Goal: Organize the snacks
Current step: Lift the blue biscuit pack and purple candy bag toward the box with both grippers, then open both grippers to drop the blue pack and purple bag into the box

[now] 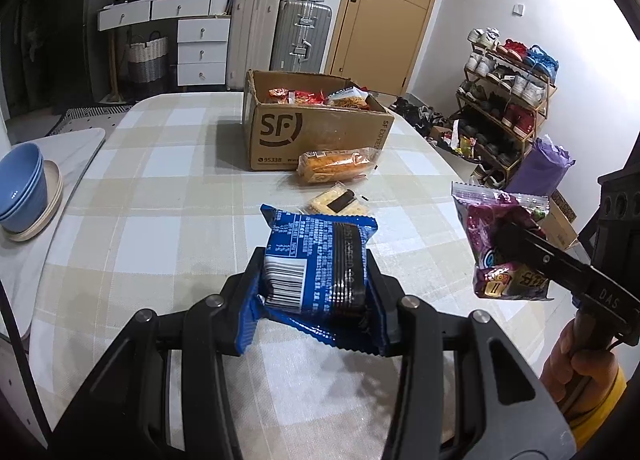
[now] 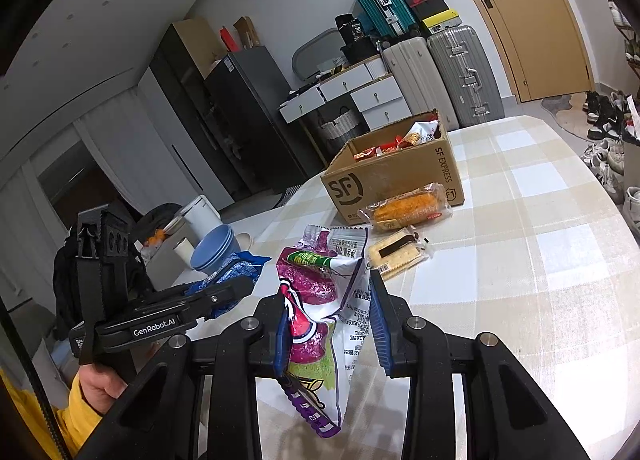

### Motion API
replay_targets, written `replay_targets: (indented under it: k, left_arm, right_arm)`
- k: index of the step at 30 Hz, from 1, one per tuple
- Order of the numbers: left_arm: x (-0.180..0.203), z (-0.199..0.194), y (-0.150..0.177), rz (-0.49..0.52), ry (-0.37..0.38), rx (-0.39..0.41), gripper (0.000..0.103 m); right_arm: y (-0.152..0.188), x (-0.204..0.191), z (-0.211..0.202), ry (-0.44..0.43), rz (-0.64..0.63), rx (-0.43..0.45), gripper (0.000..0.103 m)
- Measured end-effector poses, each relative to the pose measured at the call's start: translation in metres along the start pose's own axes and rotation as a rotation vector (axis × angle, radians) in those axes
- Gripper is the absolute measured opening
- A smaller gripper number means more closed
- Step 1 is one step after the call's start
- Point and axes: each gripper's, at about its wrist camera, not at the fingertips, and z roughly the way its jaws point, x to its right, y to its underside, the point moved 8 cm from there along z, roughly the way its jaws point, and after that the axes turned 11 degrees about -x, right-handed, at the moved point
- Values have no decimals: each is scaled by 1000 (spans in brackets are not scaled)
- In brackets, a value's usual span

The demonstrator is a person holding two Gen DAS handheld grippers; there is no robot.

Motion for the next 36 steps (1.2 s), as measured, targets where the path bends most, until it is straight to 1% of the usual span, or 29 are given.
replay_targets:
  k: [3, 5, 8, 10, 11, 13, 19, 22, 23, 25, 28, 30, 32, 36]
  left_arm:
    - [-3, 5, -8, 4, 4, -4, 41]
    - [-7, 12, -21, 2, 2, -3, 41]
    - [-11, 16, -38, 14, -36, 19, 41]
    - [-14, 20, -51, 20, -35, 24, 41]
    - [-15, 22, -59, 21, -33, 26, 41]
    - [-16, 25, -77, 34, -46, 35, 41]
    - [-24, 38, -150, 64, -48, 68, 41]
    - [-30, 49, -189, 81, -83, 78, 41]
    - [-32, 54, -202, 84, -81, 77, 41]
    - [-34, 69, -225, 86, -77, 53, 41]
    - [-38, 94, -257, 75, -59, 6, 41]
    - [-38, 107, -271, 70, -30, -19, 41]
    - [-43, 119, -285, 60, -29, -32, 41]
    - [-40, 139, -305, 65, -28, -55, 41]
  right_arm:
    - [-8, 5, 1, 7, -1, 4, 34]
    - [-18, 8, 0, 9, -5, 8, 34]
    - [-41, 11, -2, 10, -21, 25, 34]
    - [-57, 12, -2, 5, -37, 34, 34]
    - [-67, 13, -1, -13, -38, 35, 34]
    - [-87, 16, 0, -88, -19, 47, 34]
    - [-151, 31, 12, -110, -10, 58, 34]
    - [-187, 36, 31, -100, -8, 24, 34]
    - [-196, 38, 36, -101, -5, 16, 34]
    - [-219, 43, 54, -90, 2, -25, 34]
    - [-242, 50, 76, -91, 18, -70, 34]
    - [-260, 54, 93, -83, 22, -91, 34]
    - [-270, 55, 106, -86, 22, -115, 34]
    - [-286, 62, 136, -34, 4, -167, 34]
